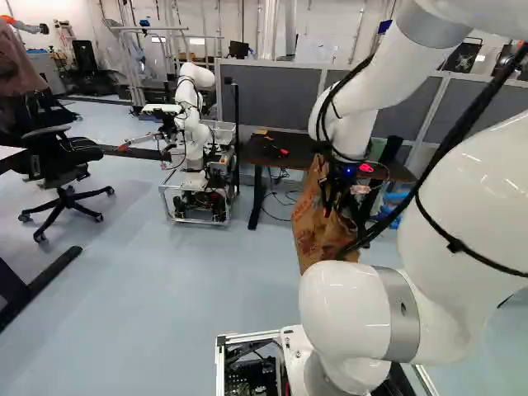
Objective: Pick up the bag on the ground and place it on the table
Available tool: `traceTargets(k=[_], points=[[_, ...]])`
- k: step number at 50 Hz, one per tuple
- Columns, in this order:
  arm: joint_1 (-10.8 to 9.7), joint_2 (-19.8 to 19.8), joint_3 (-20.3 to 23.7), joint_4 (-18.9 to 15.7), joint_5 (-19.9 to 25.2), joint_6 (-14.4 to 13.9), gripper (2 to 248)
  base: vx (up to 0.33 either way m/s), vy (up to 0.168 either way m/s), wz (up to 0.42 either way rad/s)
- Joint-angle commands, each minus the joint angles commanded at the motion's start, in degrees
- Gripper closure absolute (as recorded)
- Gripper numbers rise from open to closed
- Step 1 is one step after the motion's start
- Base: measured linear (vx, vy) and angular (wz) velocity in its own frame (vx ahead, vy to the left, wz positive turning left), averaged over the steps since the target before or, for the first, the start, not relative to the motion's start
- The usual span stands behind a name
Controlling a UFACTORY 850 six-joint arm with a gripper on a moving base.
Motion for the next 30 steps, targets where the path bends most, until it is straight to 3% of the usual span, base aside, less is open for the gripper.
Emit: traceTargets(k=[30], points=[[0.79, 0.98, -5.74, 0.0, -6.85, 0.0, 224, 0.0, 0.0, 0.0]])
